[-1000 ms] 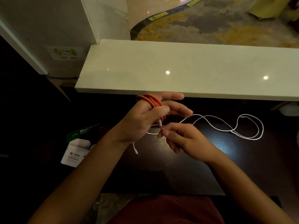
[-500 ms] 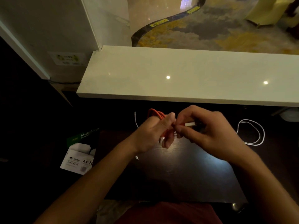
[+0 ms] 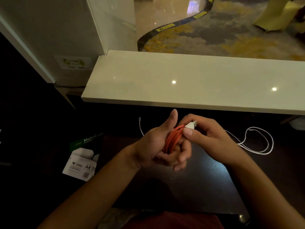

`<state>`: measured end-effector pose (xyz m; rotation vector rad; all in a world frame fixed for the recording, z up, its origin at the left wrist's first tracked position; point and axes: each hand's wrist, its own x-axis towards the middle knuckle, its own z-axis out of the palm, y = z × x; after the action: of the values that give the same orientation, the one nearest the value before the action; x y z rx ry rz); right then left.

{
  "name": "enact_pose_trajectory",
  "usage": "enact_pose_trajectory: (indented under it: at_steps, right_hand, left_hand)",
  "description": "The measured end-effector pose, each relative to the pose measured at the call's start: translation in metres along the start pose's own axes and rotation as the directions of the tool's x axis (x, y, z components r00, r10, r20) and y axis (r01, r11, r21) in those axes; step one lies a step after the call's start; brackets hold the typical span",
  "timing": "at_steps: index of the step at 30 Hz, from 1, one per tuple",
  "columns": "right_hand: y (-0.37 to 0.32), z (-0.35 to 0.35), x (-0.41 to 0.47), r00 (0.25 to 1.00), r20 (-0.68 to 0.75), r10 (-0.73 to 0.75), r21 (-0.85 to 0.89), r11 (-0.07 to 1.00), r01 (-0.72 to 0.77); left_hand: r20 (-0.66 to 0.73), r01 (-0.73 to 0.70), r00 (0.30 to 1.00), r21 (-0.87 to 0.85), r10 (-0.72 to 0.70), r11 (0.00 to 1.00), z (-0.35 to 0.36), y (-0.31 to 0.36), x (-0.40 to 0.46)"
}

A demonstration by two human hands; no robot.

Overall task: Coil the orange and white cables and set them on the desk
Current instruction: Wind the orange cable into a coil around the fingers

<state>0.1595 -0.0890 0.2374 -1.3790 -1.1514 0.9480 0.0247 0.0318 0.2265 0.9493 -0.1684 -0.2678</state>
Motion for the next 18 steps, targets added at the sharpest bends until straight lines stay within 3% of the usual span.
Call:
enact_pose_trajectory:
  at_steps: [6, 9, 11, 14, 18]
  right_hand:
    - [-0.004, 0.006, -0.004, 0.999, -0.045, -0.007, 0.155, 0.988, 0.014]
    - [0.0, 0.01, -0.003, 0.987, -0.157, -0.041, 0.111, 0.992, 0.059]
    - [0.005, 0.009, -0.003, 0.961, -0.265, -0.079, 0.017, 0.996, 0.087]
    - [0.005, 0.006, -0.005, 0.927, -0.364, -0.089, -0.02, 0.996, 0.087]
    - [0.006, -0.003, -0.009, 0.894, -0.448, -0.017, 0.052, 0.998, 0.045]
  left_hand:
    - [-0.313, -0.077, 0.944, 0.105, 0.107, 0.991, -0.006, -0.007, 0.002]
    - [-0.505, -0.084, 0.845, 0.203, 0.178, 0.976, -0.002, -0.009, 0.006]
    - [-0.637, -0.066, 0.719, 0.333, 0.276, 0.941, -0.001, -0.01, 0.007]
    - [-0.69, -0.014, 0.603, 0.493, 0.4, 0.87, -0.006, -0.007, 0.002]
    - [-0.665, 0.06, 0.635, 0.55, 0.393, 0.833, -0.016, -0.001, -0.014]
